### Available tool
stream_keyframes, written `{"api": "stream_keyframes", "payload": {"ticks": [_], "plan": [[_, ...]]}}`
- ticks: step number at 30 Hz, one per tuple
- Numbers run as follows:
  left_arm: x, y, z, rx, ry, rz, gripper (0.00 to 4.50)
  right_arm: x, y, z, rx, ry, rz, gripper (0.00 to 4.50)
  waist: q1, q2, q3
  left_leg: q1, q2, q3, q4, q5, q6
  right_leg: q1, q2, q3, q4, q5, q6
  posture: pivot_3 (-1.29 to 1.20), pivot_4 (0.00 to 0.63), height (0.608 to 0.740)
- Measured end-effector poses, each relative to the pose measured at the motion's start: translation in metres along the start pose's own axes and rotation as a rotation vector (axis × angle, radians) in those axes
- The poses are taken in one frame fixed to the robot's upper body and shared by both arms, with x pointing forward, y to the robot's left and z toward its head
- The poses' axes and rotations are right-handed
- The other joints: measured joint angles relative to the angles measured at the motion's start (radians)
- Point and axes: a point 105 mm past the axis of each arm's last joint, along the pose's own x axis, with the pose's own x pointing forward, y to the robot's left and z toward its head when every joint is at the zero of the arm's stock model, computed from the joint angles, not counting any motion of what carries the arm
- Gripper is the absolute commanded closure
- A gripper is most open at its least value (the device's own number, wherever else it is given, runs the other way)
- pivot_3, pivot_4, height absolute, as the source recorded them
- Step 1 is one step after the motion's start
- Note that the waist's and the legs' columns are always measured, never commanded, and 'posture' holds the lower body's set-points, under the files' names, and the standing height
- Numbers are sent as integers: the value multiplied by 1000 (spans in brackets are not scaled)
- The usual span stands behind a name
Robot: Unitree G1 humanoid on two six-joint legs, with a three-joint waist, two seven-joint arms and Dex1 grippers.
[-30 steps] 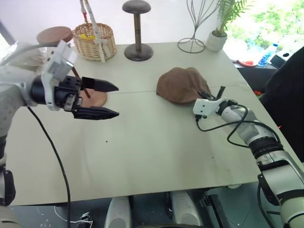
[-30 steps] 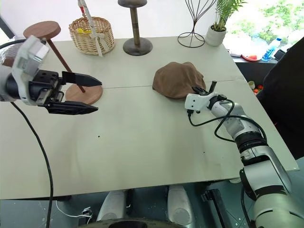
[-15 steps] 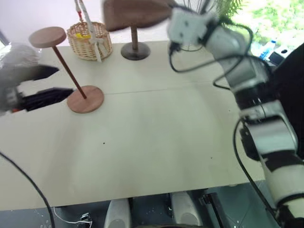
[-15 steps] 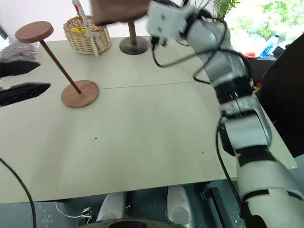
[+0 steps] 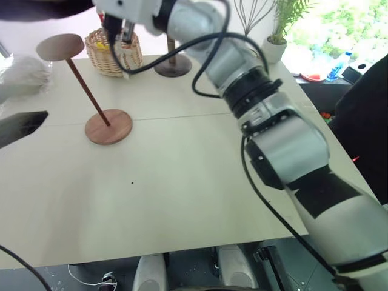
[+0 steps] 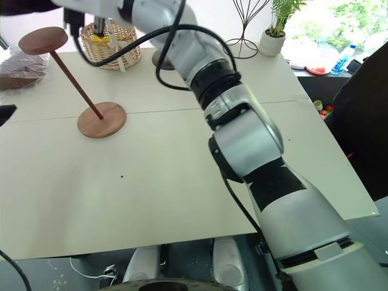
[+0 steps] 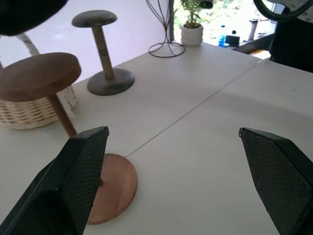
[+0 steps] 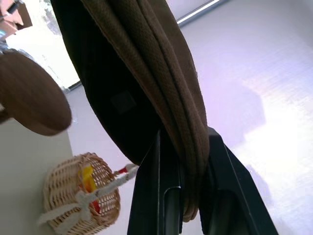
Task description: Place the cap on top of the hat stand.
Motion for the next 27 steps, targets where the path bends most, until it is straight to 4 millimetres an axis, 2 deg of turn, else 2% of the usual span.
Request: {"api": "stream_keyframes", "payload": {"ticks": [5, 12, 19, 22, 27], "plan": [[-18, 14, 0, -21, -11, 97, 0, 8, 26, 2, 46, 5, 57, 4436, 0, 0, 0, 0, 0, 0, -1, 0, 0, -1, 0, 0, 0, 0, 0, 0, 150, 728], [-33, 30, 8, -58, -95, 182, 0, 8, 56, -9, 56, 56, 131, 4436, -3, -1, 0, 0, 0, 0, -1, 0, 0, -1, 0, 0, 0, 0, -1, 0, 150, 728], [-35, 32, 6, -54, -93, 199, 0, -1, 87, -25, 62, 94, 211, 4436, -2, -1, 0, 0, 1, 0, -1, 0, 0, -1, 0, 0, 0, 0, -1, 0, 150, 728], [-35, 32, 5, -50, -93, 203, 0, -3, 93, -27, 64, 94, 243, 3282, -2, -1, 0, 0, 1, 0, -1, 0, 0, -1, 0, 0, 0, 0, -1, 0, 150, 728], [-31, 32, 8, -36, -108, 202, 0, -3, 94, -24, 62, 83, 256, 591, -1, -1, 0, 0, 1, 0, -1, 0, 0, -1, 0, 0, 0, 0, -1, 0, 150, 728]]}}
